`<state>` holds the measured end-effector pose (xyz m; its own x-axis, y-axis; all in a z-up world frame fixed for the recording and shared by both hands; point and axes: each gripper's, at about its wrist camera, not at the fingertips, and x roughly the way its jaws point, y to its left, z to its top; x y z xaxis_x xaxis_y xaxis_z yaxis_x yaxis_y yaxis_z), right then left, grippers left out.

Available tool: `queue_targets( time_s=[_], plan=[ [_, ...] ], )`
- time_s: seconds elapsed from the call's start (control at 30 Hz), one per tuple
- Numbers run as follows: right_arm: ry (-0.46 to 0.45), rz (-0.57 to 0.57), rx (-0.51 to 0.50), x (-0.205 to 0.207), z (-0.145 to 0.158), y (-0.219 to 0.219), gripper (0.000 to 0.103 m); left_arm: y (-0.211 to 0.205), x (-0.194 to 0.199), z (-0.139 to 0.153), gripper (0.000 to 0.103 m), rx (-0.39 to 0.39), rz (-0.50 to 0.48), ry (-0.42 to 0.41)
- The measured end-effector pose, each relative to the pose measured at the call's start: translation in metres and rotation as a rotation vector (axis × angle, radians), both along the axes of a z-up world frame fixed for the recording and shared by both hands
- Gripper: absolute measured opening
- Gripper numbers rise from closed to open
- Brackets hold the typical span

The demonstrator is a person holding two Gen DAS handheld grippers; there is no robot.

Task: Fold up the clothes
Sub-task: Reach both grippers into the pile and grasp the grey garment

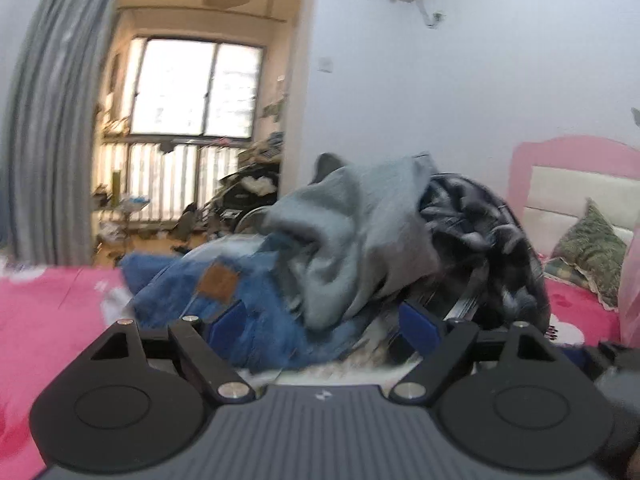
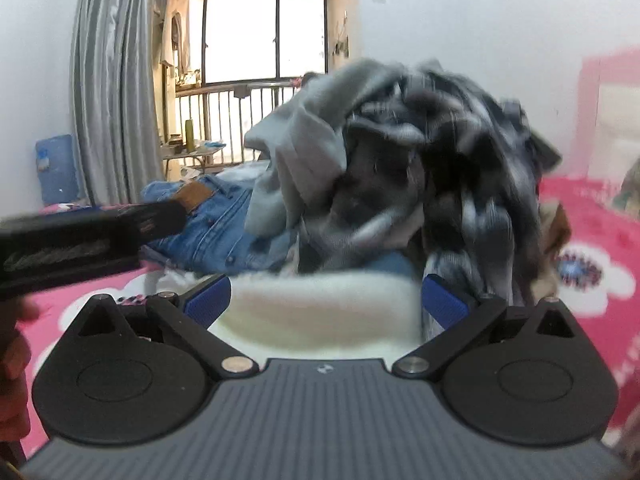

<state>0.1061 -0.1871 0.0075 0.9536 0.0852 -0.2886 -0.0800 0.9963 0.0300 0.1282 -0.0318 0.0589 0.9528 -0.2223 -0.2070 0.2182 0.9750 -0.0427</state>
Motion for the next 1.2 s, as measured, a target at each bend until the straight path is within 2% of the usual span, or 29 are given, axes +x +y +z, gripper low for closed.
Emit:
queue_targets(
  time_s=[0.1, 0.2, 0.23, 0.27, 0.33, 0.4, 0.47, 0.5, 0.57, 0.7, 0.83, 0.93, 1.0, 1.13, 1.2],
  plan=[
    [-0.01, 0.058, -0.011, 0.004, -0.003, -0.003, 0.101, -0.018, 0.023, 0.012, 0.079, -0.004, -0.064, 0.004],
    [0.0, 0.05, -0.034, 0.014, -0.004, -0.008, 0.1, -0.035, 0.051, 0.023, 0.073, 0.008, -0.095, 0.02],
    [0.004, 0.043, -0.012, 0.015, -0.005, -0.013, 0.099, -0.041, 0.061, 0.026, 0.068, 0.013, -0.105, 0.034],
    [0.009, 0.034, 0.037, 0.015, -0.007, -0.02, 0.099, -0.046, 0.071, 0.027, 0.056, 0.016, -0.117, 0.06],
    [0.016, 0.03, 0.071, 0.013, -0.01, -0.028, 0.099, -0.052, 0.091, 0.028, 0.042, -0.017, -0.15, 0.124],
    [0.016, 0.023, 0.065, 0.012, -0.012, -0.029, 0.099, -0.055, 0.105, 0.027, 0.037, -0.051, -0.162, 0.173],
    [0.022, 0.025, 0.101, 0.01, -0.016, -0.03, 0.099, -0.06, 0.114, 0.025, 0.028, -0.043, -0.151, 0.196],
    [0.026, 0.023, 0.119, 0.009, -0.017, -0.029, 0.097, -0.063, 0.117, 0.025, 0.027, -0.037, -0.145, 0.204],
    [0.027, 0.014, 0.14, 0.009, -0.018, -0.028, 0.096, -0.065, 0.119, 0.025, 0.012, -0.038, -0.137, 0.219],
    [0.004, 0.009, 0.182, 0.004, -0.014, -0.032, 0.095, -0.064, 0.106, 0.032, 0.006, -0.005, -0.11, 0.172],
    [-0.004, 0.002, 0.204, 0.004, -0.013, -0.034, 0.095, -0.061, 0.089, 0.043, 0.005, -0.015, -0.171, 0.114],
    [-0.016, 0.002, 0.204, 0.003, -0.011, -0.035, 0.095, -0.054, 0.077, 0.052, 0.005, -0.067, -0.222, 0.087],
    [-0.025, 0.003, 0.204, 0.002, -0.01, -0.035, 0.095, -0.047, 0.073, 0.058, 0.005, -0.138, -0.259, 0.088],
    [-0.039, 0.014, 0.217, 0.003, -0.008, -0.036, 0.095, -0.023, 0.074, 0.062, 0.005, -0.335, -0.4, 0.177],
    [-0.044, 0.022, 0.25, 0.004, -0.007, -0.037, 0.095, -0.013, 0.075, 0.055, 0.005, -0.412, -0.417, 0.222]
  ],
)
